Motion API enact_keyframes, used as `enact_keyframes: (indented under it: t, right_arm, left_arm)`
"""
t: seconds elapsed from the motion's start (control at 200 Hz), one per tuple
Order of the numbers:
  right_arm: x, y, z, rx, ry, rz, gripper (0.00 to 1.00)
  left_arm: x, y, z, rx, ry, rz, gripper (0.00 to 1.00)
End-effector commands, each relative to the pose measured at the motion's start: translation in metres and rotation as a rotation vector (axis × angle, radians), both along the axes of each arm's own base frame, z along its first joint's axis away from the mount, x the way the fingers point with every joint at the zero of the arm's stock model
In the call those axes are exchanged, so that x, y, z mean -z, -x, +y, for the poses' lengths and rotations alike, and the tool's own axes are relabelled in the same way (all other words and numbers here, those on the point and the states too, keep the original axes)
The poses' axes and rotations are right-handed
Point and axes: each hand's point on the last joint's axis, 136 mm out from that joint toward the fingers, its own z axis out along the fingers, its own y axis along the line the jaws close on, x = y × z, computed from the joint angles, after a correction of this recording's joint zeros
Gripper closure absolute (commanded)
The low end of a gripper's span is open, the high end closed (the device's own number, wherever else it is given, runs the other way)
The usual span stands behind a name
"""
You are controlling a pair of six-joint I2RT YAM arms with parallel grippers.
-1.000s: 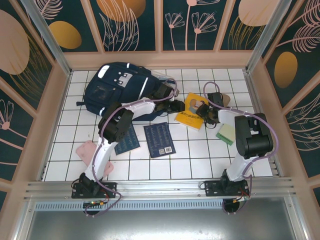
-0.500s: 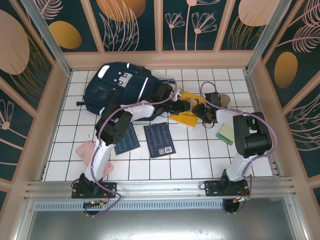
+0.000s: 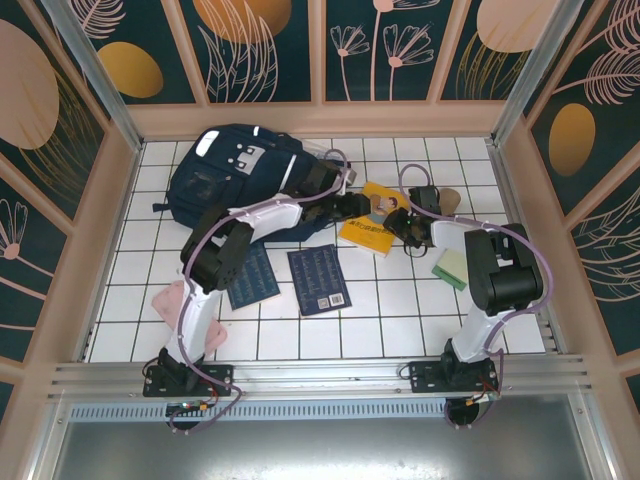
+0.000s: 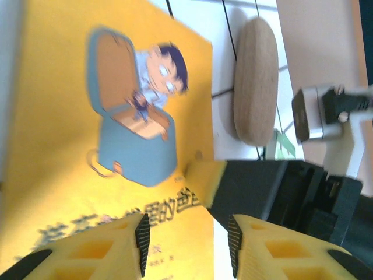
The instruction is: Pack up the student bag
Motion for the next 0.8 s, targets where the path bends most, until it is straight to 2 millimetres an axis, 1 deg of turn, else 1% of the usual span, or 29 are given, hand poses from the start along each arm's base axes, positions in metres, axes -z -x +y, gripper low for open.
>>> enact_keyframes:
  t: [0.0, 0.07, 0.075, 0.15, 0.195, 0.265, 0.37, 0.495, 0.62, 0.7, 0.795]
  right_arm:
    - [0.020, 0.015, -0.007, -0.009, 0.059, 0.076, 0.60]
    - [0.026, 0.017, -0.011, -0.006, 0.090, 0.101, 0.65]
    - [0.027, 0.017, -0.012, -0.006, 0.093, 0.104, 0.65]
    - [0.032, 0.018, -0.016, -0.004, 0.118, 0.122, 0.71]
    - [0.033, 0.018, -0.018, -0.004, 0.127, 0.123, 0.72]
    - [0.034, 0.018, -0.020, -0.002, 0.130, 0.124, 0.73]
    - [0.034, 0.018, -0.018, -0.009, 0.119, 0.122, 0.73]
    - [0.036, 0.017, -0.013, -0.033, 0.098, 0.118, 0.73]
    - [0.036, 0.011, -0.009, -0.067, 0.105, 0.112, 0.73]
    - [0.033, 0.006, -0.006, -0.084, 0.100, 0.105, 0.73]
    - [0.032, 0.004, -0.007, -0.081, 0.109, 0.106, 0.73]
  left_arm:
    - [0.001, -0.023, 0.028, -0.085, -0.131, -0.044, 0.58]
    - [0.022, -0.026, 0.037, -0.101, -0.216, -0.026, 0.58]
    - [0.021, -0.027, 0.036, -0.102, -0.216, -0.029, 0.58]
    - [0.039, -0.026, 0.041, -0.103, -0.266, 0.004, 0.58]
    - [0.050, -0.023, 0.042, -0.098, -0.285, 0.028, 0.58]
    - [0.063, -0.020, 0.045, -0.097, -0.304, 0.053, 0.58]
    - [0.076, -0.017, 0.046, -0.086, -0.330, 0.071, 0.58]
    - [0.089, -0.009, 0.042, -0.049, -0.356, 0.093, 0.58]
    - [0.102, 0.001, 0.035, -0.010, -0.377, 0.119, 0.58]
    - [0.113, 0.004, 0.037, -0.006, -0.452, 0.116, 0.58]
    - [0.124, 0.004, 0.049, -0.034, -0.551, 0.102, 0.57]
